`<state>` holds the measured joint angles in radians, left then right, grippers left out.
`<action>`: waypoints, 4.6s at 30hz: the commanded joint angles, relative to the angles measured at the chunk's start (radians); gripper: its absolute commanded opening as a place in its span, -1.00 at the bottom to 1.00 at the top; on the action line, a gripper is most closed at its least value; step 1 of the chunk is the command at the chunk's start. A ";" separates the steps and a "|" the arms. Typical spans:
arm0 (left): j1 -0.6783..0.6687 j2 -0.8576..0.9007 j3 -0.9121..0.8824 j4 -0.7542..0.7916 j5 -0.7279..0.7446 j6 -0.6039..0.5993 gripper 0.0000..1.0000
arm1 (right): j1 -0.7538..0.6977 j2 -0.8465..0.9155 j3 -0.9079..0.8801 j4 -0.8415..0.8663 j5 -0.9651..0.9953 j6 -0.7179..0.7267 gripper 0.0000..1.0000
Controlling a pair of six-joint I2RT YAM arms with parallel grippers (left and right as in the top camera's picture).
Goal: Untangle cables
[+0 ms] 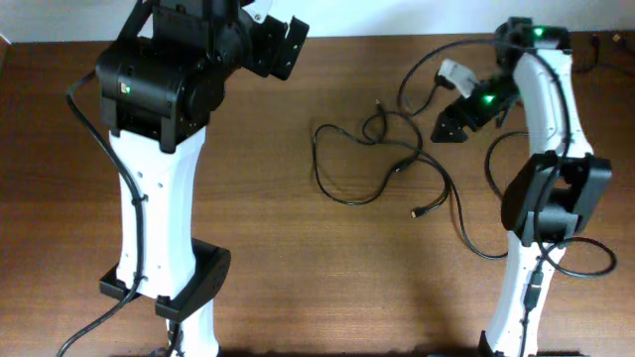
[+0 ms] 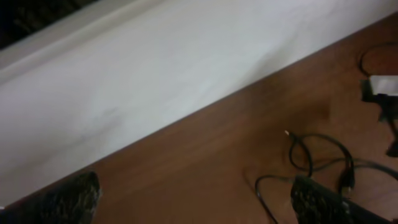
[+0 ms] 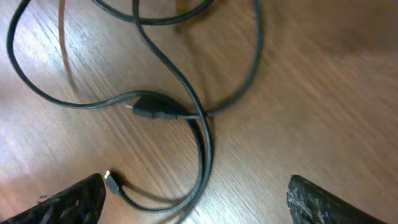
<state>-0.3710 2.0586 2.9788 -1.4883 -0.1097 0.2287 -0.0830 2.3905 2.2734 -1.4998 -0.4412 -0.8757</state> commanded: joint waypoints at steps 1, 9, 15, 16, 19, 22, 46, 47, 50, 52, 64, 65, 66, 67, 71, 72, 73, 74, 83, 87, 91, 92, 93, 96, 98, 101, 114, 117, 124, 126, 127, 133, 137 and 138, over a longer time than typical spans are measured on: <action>0.001 -0.028 0.000 -0.028 -0.011 0.012 0.97 | 0.053 0.008 -0.160 0.134 -0.042 -0.034 0.83; 0.001 -0.028 0.000 -0.079 -0.011 0.012 0.97 | 0.188 0.008 -0.293 0.304 -0.037 -0.037 0.35; 0.001 -0.028 0.000 -0.109 -0.027 0.012 0.97 | 0.179 -0.006 -0.275 0.283 -0.014 -0.021 -0.92; 0.001 -0.028 0.000 -0.115 -0.027 0.012 0.98 | 0.166 -0.022 -0.226 0.237 -0.002 0.024 -0.92; 0.001 -0.028 0.000 -0.123 -0.026 0.012 0.97 | 0.132 -0.064 0.092 0.013 0.058 0.161 -0.92; 0.001 -0.025 -0.003 -0.142 -0.026 0.012 0.97 | 0.077 -0.091 0.616 -0.099 0.163 0.342 -0.92; 0.001 -0.011 -0.085 -0.169 -0.015 0.012 0.97 | -0.645 -0.084 0.583 0.616 0.201 0.653 -0.93; 0.001 -0.011 -0.085 -0.162 -0.015 0.012 0.97 | -0.643 -0.082 0.470 0.620 0.218 0.608 -0.93; 0.001 -0.011 -0.085 -0.148 -0.015 0.012 0.97 | -0.635 -0.078 0.155 0.689 0.218 0.556 -0.92; 0.001 -0.011 -0.085 -0.148 -0.014 0.012 0.97 | -0.634 -0.078 0.068 0.712 0.218 0.542 -0.92; 0.001 -0.011 -0.085 -0.185 -0.013 0.012 0.97 | -0.628 -0.089 -0.115 0.702 0.217 0.542 0.97; 0.001 -0.011 -0.085 -0.184 -0.010 0.012 0.97 | -0.616 -0.103 -0.036 0.637 0.217 0.542 0.97; 0.001 -0.011 -0.085 -0.184 -0.010 0.011 0.97 | -0.595 -0.112 0.076 0.525 0.217 0.545 0.97; 0.001 -0.011 -0.085 -0.185 -0.010 0.011 0.97 | -0.581 -0.113 0.132 0.467 0.217 0.566 0.97; 0.001 -0.011 -0.085 -0.195 0.009 0.012 0.98 | -0.462 -0.113 0.311 0.185 0.206 0.851 0.97; 0.001 -0.011 -0.085 -0.200 0.009 0.012 0.97 | -0.431 -0.111 0.308 0.135 0.250 0.955 0.98; 0.001 -0.011 -0.085 -0.200 0.008 0.012 0.97 | -0.414 -0.110 0.297 0.111 0.326 1.061 0.98; 0.001 -0.011 -0.085 -0.200 0.009 0.012 0.97 | -0.393 -0.110 0.282 0.089 0.449 1.196 0.98; 0.001 -0.011 -0.085 -0.200 0.009 0.012 0.97 | -0.305 -0.217 0.135 0.263 0.666 1.286 0.99; 0.001 -0.011 -0.085 -0.190 0.034 0.009 0.98 | -0.216 -0.447 0.378 0.684 0.564 1.101 0.97; 0.001 -0.011 -0.085 -0.200 0.035 0.008 0.97 | -0.208 -0.567 0.396 0.596 0.238 0.976 0.98; 0.001 -0.011 -0.085 -0.199 0.035 0.008 0.97 | -0.234 -0.623 0.294 0.564 0.192 0.976 0.97; 0.001 -0.011 -0.085 -0.198 0.035 0.008 0.97 | -0.256 -0.669 0.192 0.571 0.173 0.976 0.97; 0.001 -0.011 -0.085 -0.197 0.035 0.009 0.97 | -0.337 -0.952 -0.469 0.862 0.085 1.006 0.97; 0.001 -0.011 -0.085 -0.198 0.035 0.008 0.98 | -0.337 -1.066 -0.688 0.999 0.129 1.152 0.97; 0.001 -0.011 -0.085 -0.200 0.035 0.008 0.98 | -0.336 -1.086 -0.889 0.956 0.444 1.412 0.98; 0.001 -0.011 -0.085 -0.200 0.073 0.008 0.97 | -0.337 -0.418 -1.120 1.199 0.666 1.748 0.84; 0.001 -0.011 -0.085 -0.200 0.094 0.008 0.97 | -0.337 -0.417 -1.120 1.223 0.666 1.749 0.80; 0.001 -0.009 -0.198 -0.198 0.107 0.009 0.97 | -0.337 -0.403 -1.120 1.098 0.424 2.270 0.68; 0.001 -0.009 -0.264 -0.181 0.107 0.009 0.97 | -0.337 -0.403 -1.120 1.045 0.381 2.274 0.69; 0.001 -0.009 -0.284 -0.159 0.107 0.009 0.97 | -0.332 -0.402 -1.120 1.012 0.380 2.297 0.69; 0.001 -0.010 -0.288 -0.068 0.133 0.008 0.97 | -0.337 -0.222 -1.119 1.150 0.353 2.275 -0.92; 0.001 -0.010 -0.288 -0.069 0.133 0.008 0.97 | -0.377 -0.179 -1.093 1.207 0.473 2.066 -0.93; 0.001 -0.010 -0.288 -0.068 0.133 0.009 0.97 | -0.446 -0.183 -1.052 1.155 0.472 1.984 -0.92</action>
<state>-0.3710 2.0586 2.6907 -1.5589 0.0120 0.2287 -0.4339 2.0724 1.2526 -0.2409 -0.0643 1.2808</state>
